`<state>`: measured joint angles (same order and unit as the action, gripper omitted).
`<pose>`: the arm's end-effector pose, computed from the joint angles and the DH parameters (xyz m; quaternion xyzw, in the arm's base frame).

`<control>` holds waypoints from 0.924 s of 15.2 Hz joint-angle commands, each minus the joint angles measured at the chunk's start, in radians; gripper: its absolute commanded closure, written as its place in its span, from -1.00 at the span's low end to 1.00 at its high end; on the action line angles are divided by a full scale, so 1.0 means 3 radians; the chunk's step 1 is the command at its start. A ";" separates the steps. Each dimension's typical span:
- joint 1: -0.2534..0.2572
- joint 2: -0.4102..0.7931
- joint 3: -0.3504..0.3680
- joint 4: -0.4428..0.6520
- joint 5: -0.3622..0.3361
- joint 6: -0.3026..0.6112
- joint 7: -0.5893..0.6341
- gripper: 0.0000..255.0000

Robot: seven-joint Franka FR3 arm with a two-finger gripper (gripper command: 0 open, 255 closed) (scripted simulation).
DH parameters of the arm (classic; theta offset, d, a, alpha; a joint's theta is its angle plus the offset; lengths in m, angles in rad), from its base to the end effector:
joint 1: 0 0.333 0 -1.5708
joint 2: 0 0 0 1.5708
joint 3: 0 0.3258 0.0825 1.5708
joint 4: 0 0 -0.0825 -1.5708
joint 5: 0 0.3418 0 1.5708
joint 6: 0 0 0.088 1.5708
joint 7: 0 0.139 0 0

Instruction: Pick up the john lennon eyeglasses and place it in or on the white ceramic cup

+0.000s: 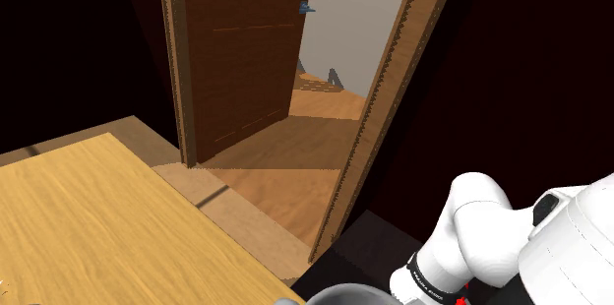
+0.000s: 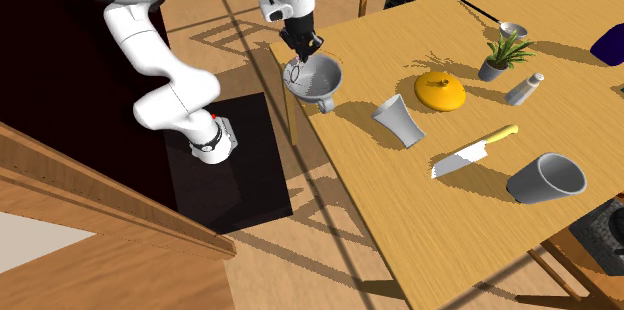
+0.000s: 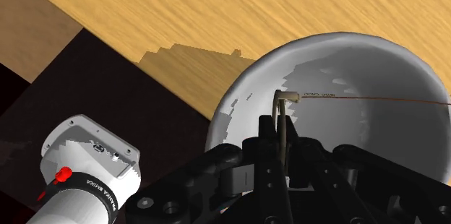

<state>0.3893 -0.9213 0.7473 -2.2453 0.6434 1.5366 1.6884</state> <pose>-0.0225 0.3485 0.5395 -0.9327 0.3584 0.0281 0.0301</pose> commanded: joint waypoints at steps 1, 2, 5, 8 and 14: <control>0.0008 -0.0018 0.0046 -0.0089 0.0037 0.0079 -0.0015 1.00; 0.0014 -0.0027 0.0061 -0.0126 0.0052 0.0108 -0.0022 1.00; 0.0014 -0.0027 0.0061 -0.0126 0.0052 0.0108 -0.0022 1.00; 0.0014 -0.0027 0.0061 -0.0126 0.0052 0.0108 -0.0021 1.00; 0.0016 -0.0029 0.0060 -0.0128 0.0052 0.0107 -0.0022 -1.00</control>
<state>0.3940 -0.9300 0.7653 -2.2836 0.6590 1.5689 1.6819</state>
